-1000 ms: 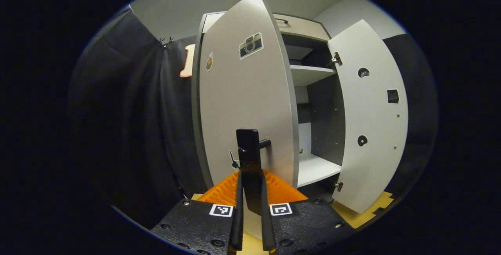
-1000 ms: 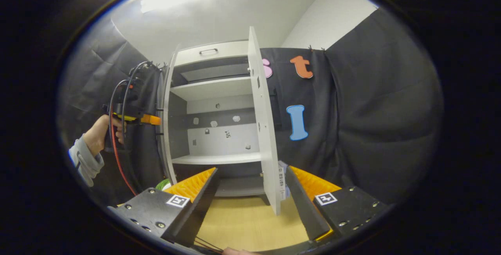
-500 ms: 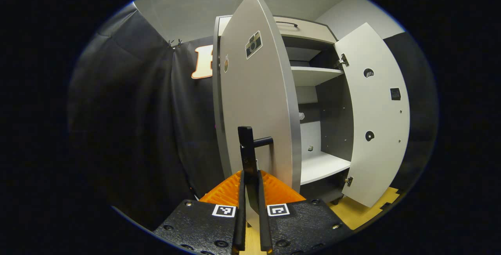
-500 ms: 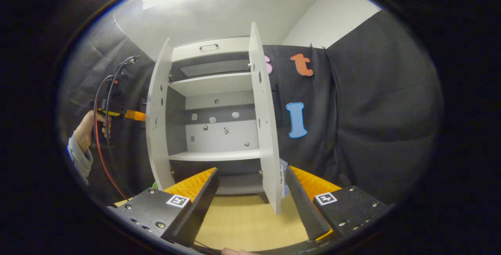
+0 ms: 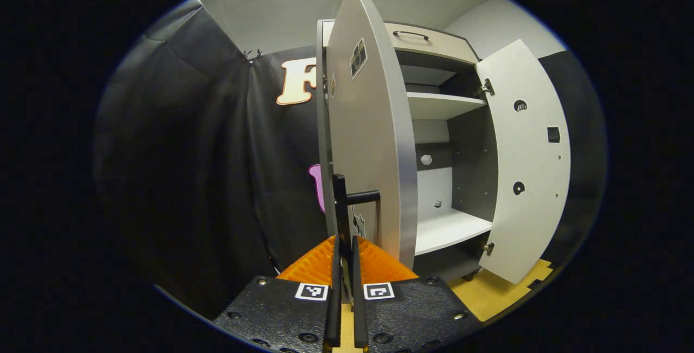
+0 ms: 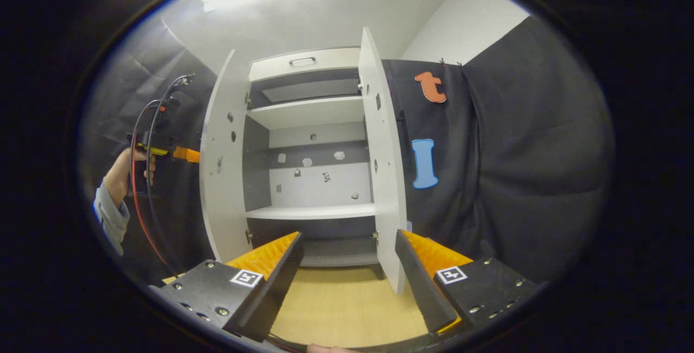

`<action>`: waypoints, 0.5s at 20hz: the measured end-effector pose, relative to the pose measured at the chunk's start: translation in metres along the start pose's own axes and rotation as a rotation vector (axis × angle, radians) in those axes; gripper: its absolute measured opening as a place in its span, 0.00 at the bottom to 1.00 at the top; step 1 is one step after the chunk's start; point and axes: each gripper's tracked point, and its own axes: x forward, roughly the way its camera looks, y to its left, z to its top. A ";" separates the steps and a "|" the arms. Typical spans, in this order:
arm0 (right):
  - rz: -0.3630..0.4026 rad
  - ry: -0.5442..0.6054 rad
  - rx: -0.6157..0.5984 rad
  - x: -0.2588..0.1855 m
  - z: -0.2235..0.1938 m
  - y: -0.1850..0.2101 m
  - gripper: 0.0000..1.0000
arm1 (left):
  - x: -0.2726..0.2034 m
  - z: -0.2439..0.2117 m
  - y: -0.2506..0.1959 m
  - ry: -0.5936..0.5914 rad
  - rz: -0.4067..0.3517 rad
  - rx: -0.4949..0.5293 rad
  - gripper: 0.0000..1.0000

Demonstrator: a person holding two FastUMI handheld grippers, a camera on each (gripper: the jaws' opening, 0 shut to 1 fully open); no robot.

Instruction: Open the right door of the double-door shoe cabinet with the right hand, and open the left door with the left hand.

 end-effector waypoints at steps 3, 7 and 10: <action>0.001 0.005 0.023 0.004 -0.002 0.004 0.98 | -0.005 0.000 0.017 -0.002 0.025 0.008 0.10; 0.009 0.032 0.066 0.010 -0.011 0.012 1.00 | -0.009 -0.003 0.037 0.002 0.046 -0.020 0.10; 0.014 0.037 0.054 0.011 -0.012 0.016 1.00 | -0.014 -0.004 0.037 0.000 0.005 -0.060 0.08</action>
